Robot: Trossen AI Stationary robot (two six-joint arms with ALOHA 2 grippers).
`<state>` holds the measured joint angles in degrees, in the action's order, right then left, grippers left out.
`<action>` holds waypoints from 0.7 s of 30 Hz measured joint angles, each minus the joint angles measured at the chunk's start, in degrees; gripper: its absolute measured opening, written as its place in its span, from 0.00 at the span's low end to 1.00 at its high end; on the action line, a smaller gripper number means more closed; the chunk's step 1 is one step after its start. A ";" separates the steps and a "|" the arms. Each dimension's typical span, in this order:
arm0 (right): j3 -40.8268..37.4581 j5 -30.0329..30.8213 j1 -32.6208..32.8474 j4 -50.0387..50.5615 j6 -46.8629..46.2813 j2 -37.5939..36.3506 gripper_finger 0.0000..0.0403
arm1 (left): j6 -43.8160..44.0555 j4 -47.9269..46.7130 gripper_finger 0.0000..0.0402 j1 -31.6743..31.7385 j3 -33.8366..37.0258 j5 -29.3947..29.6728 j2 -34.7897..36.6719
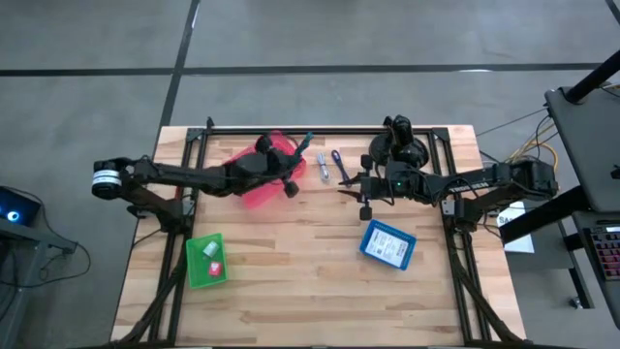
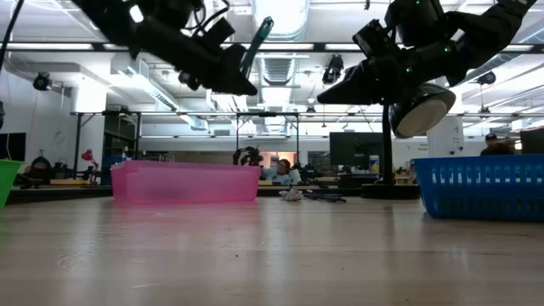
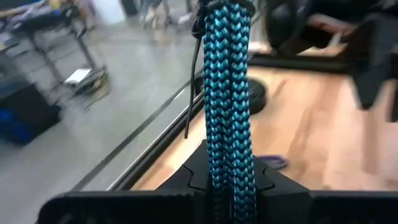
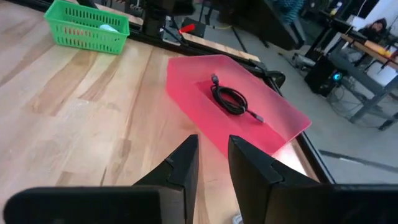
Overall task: Pick and place items into bin
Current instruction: Put the blue charger cable into the red bin
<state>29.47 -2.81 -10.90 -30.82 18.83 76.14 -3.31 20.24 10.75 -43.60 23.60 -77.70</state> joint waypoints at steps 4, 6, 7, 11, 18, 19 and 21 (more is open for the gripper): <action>0.12 -0.02 0.00 0.02 1.14 0.00 0.19 | 3.46 -17.30 0.04 0.16 -8.07 2.08 0.10; 0.31 -0.02 0.00 -0.03 1.25 0.00 0.20 | 6.07 -24.51 0.04 0.14 -10.91 2.45 0.10; 0.37 -0.02 0.00 0.02 1.19 0.00 0.20 | 7.56 -27.87 0.04 0.14 -11.98 2.48 0.12; 0.57 -0.02 0.00 -0.01 1.13 0.00 0.19 | 13.03 -37.51 0.04 0.17 -13.68 3.86 0.17; 0.57 -0.04 0.00 0.16 1.13 0.00 0.17 | 22.85 -52.38 0.04 2.05 -15.55 3.94 0.30; 0.57 -0.02 0.00 0.22 1.13 0.00 0.17 | 23.93 -53.52 0.04 2.48 -15.55 3.97 0.30; 0.55 -0.03 0.00 0.30 1.13 0.00 0.18 | 24.18 -54.38 0.04 3.42 -15.15 3.61 0.30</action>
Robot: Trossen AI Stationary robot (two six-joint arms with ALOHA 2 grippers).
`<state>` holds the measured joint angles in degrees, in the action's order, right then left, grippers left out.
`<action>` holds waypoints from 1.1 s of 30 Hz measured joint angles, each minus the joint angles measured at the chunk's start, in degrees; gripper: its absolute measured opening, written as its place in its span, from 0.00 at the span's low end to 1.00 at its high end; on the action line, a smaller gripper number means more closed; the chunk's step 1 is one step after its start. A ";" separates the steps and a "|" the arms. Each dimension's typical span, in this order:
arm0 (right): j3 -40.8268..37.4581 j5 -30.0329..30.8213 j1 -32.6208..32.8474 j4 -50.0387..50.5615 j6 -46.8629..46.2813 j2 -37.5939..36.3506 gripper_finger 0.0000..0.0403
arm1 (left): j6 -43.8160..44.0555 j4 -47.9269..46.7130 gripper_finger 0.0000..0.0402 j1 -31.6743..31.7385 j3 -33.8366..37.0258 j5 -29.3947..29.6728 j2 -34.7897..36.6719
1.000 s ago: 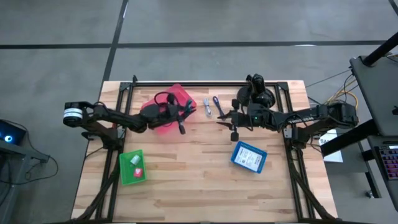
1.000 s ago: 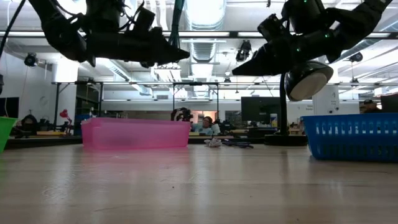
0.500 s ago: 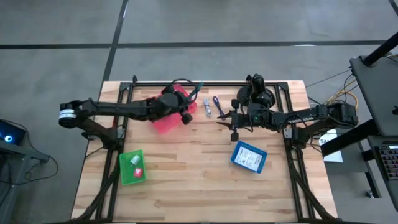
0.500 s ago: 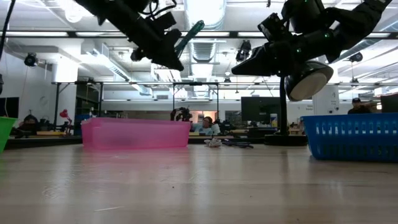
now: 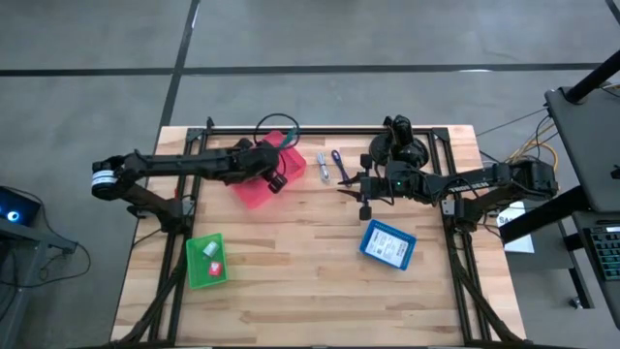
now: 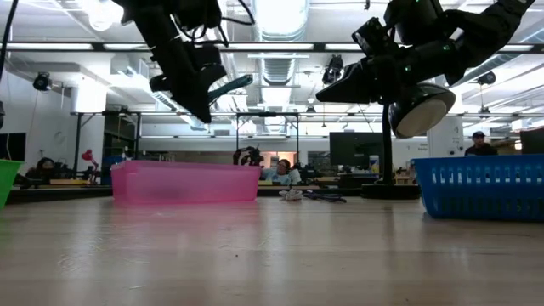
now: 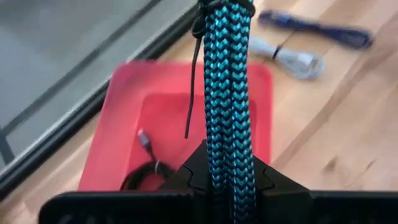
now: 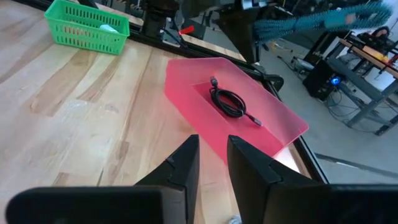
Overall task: Pick and place items into bin
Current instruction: Put the blue charger cable into the red bin
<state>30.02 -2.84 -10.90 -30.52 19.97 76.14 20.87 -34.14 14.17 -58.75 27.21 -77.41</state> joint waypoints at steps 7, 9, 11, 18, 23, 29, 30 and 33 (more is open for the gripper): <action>0.00 0.01 0.00 0.09 0.00 0.00 0.18 | 2.80 -4.42 0.04 4.75 0.69 -10.51 -1.08; 0.00 -0.01 -0.02 0.13 0.06 0.00 0.18 | 2.70 -4.51 0.04 5.94 0.71 -12.91 -1.66; 0.00 -0.01 -0.02 0.14 0.19 0.02 0.17 | 2.58 -5.91 0.04 7.47 0.71 -14.34 -2.26; -0.02 -0.01 -0.02 0.15 0.20 0.02 0.18 | 1.25 -8.70 0.04 12.89 0.73 -15.58 -5.32; -0.02 -0.01 -0.02 0.17 0.20 0.02 0.19 | -1.81 -8.75 0.04 15.37 0.45 -19.45 -9.05; -0.02 0.00 -0.02 0.17 0.21 0.07 0.17 | -1.73 -9.04 0.04 17.06 -0.66 -19.77 -13.86; -0.02 -0.01 -0.02 0.17 0.21 0.07 0.16 | -1.47 -9.10 0.04 17.34 -0.89 -19.75 -14.42; -0.02 0.01 -0.02 0.20 0.22 0.07 0.16 | 1.68 -9.78 0.04 18.16 -1.25 -20.38 -15.65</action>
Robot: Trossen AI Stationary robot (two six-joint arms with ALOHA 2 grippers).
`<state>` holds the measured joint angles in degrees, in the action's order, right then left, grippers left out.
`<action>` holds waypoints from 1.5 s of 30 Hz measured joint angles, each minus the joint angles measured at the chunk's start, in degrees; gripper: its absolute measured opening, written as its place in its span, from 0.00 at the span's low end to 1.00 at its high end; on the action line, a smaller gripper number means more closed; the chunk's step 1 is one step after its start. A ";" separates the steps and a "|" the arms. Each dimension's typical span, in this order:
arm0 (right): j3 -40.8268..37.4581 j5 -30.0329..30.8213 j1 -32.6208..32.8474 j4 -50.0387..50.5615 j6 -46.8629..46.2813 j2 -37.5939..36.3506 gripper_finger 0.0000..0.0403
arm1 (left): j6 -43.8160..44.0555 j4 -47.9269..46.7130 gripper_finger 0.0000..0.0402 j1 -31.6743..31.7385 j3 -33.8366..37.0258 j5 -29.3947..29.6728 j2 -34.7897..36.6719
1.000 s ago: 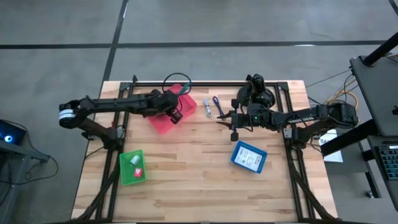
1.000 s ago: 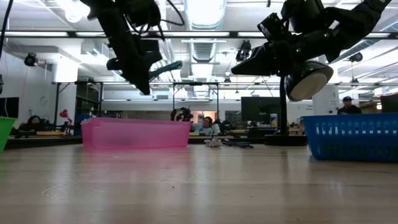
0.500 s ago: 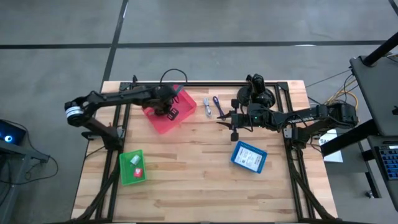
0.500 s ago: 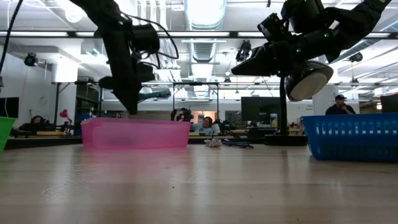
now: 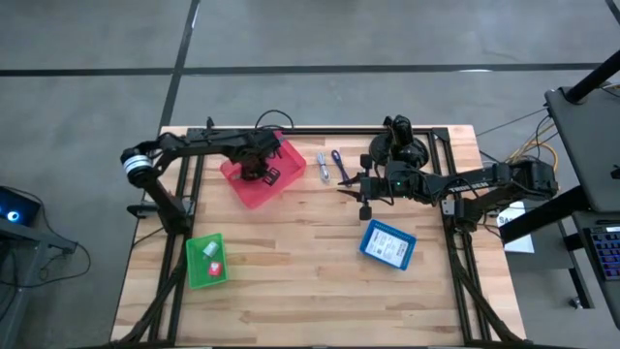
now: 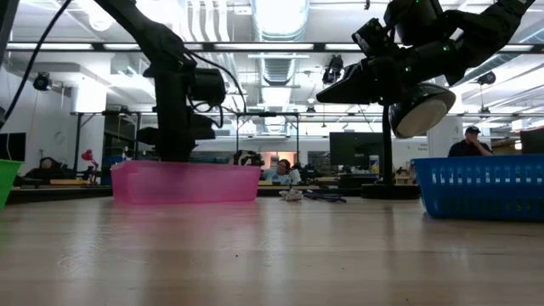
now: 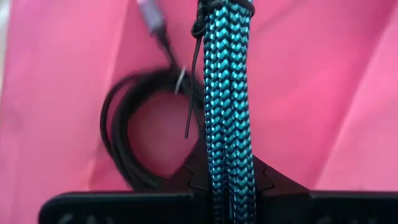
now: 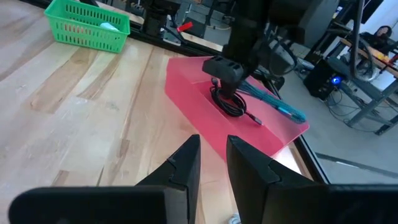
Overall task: Pick and place items into bin
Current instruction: Put the blue charger cable into the red bin
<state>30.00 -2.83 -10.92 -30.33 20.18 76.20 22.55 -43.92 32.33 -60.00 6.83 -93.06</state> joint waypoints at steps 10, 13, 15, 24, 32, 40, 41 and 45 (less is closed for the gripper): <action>-0.02 -0.02 0.00 0.02 -0.01 0.00 0.18 | 1.07 -6.25 0.04 1.30 -0.07 -0.55 -0.54; -0.02 0.00 0.00 0.01 0.00 0.00 0.17 | 1.07 -6.12 0.06 1.36 -0.07 -0.56 -0.54; -0.02 -0.02 0.00 0.02 0.00 0.00 0.17 | 1.00 -6.04 0.07 1.36 -0.10 -0.52 -0.54; -0.02 -0.02 0.00 0.00 0.00 0.00 0.16 | 0.50 -6.03 0.08 1.43 -0.25 -0.52 -0.54; -0.02 -0.02 0.00 0.00 0.02 0.00 0.15 | -8.33 -6.39 0.09 1.43 -0.25 -1.18 0.85; -0.02 -0.02 0.00 0.00 0.00 0.00 0.16 | -9.82 -13.96 0.09 1.41 -3.44 -3.47 3.98; -0.02 -0.02 0.00 0.00 0.00 0.00 0.16 | -9.82 -14.99 0.09 1.38 -4.24 -3.43 4.07; -0.04 -0.02 0.00 0.00 0.30 0.00 0.16 | -12.61 -16.55 0.14 1.38 -6.23 -3.42 4.09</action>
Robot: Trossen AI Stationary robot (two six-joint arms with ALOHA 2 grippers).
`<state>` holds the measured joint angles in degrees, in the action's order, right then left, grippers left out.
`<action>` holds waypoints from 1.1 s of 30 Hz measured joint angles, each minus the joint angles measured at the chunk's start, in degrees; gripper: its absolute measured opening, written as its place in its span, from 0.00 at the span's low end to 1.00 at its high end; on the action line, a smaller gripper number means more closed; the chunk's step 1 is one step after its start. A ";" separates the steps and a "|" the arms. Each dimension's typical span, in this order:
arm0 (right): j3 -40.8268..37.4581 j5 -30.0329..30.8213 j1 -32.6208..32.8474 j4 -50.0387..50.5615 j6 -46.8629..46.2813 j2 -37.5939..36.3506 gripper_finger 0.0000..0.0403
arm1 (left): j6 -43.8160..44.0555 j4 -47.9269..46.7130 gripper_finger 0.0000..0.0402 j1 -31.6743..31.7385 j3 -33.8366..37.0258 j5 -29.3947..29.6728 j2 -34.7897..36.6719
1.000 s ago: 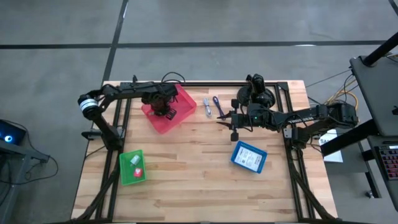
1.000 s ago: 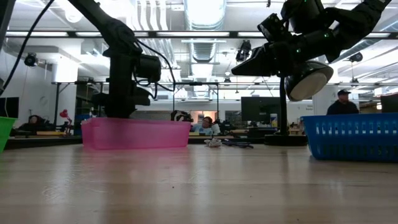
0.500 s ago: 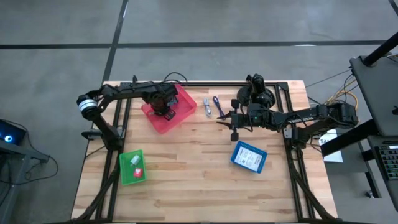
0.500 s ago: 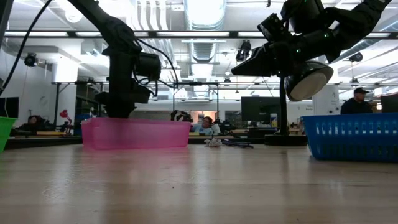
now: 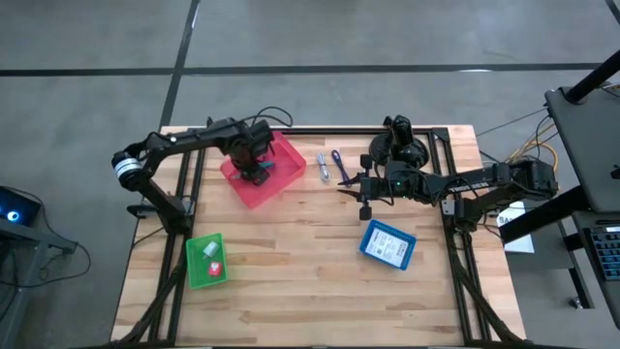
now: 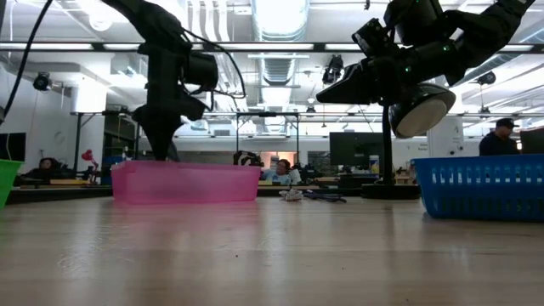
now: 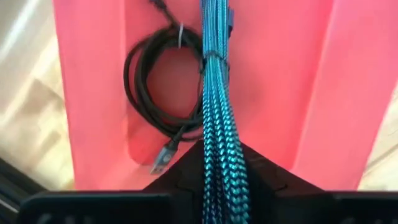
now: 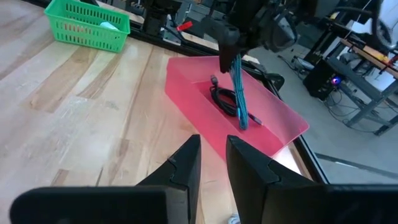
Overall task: Pick and place items into bin
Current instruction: Put the blue charger cable into the red bin, then put the violet charger cable into the red bin
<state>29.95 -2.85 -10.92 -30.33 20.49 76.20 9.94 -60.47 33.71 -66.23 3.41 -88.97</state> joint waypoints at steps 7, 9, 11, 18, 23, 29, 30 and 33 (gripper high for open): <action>-0.02 0.00 0.00 0.00 0.75 0.00 0.17 | -1.36 0.08 0.39 0.00 -2.25 0.08 -0.17; -0.06 0.00 0.02 0.00 0.75 0.00 0.17 | -1.38 -0.64 0.45 0.00 -3.09 0.06 -0.17; -0.09 0.00 0.00 0.02 0.75 0.00 0.16 | -1.38 -0.64 0.49 0.00 -4.45 0.07 -0.17; -0.11 0.00 0.00 0.00 0.77 0.00 0.15 | -1.32 1.91 0.53 -0.07 -9.93 0.06 -0.17; -0.17 0.02 0.00 0.02 1.20 0.00 0.16 | -1.32 10.47 0.53 -0.49 -10.74 0.04 -0.17; -0.20 0.02 0.00 0.06 1.57 0.00 0.16 | -3.74 20.04 0.53 -2.13 -10.08 -0.16 -0.90; -0.21 0.01 0.01 0.09 1.84 0.00 0.15 | -5.22 20.35 0.53 -2.44 -10.03 -0.36 -1.04; -0.49 0.02 0.02 0.07 2.26 0.00 0.15 | -8.97 22.23 0.53 -3.60 -10.01 -0.38 -1.82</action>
<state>29.46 -2.83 -10.90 -30.26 22.74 76.20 0.97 -38.24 30.12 -76.25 3.03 -90.79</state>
